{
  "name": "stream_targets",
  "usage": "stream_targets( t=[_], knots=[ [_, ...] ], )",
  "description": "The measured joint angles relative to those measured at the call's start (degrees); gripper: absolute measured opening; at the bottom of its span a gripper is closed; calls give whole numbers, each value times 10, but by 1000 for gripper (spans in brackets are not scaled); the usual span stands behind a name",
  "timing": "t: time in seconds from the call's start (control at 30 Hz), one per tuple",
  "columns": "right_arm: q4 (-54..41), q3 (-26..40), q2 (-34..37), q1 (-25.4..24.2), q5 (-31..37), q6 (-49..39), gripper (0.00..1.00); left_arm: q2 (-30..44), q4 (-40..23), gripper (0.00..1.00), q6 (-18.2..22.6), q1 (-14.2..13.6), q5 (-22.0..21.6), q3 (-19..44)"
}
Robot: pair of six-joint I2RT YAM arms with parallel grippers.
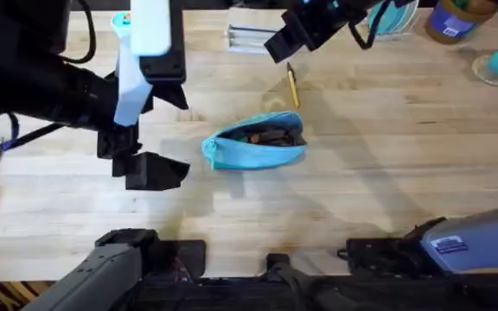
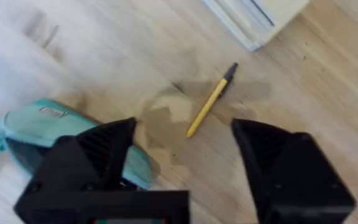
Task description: Unzip the bag, pick up the pens from the table one at a time and place them inside, then zip the bag closed.
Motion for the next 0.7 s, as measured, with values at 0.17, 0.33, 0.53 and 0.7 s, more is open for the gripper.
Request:
stream_targets(
  t=[0.17,0.33,0.53,0.7],
  knots=[
    [2,0,23,-38,0,52,995,0,0,993,0,0,0,0],
    [1,0,77,-50,0,120,997,0,0,994,0,0,0,0],
    [3,0,133,-50,3,189,997,0,0,993,0,0,0,0],
    [3,0,151,-50,40,243,998,0,0,993,0,0,0,0]
  ],
)
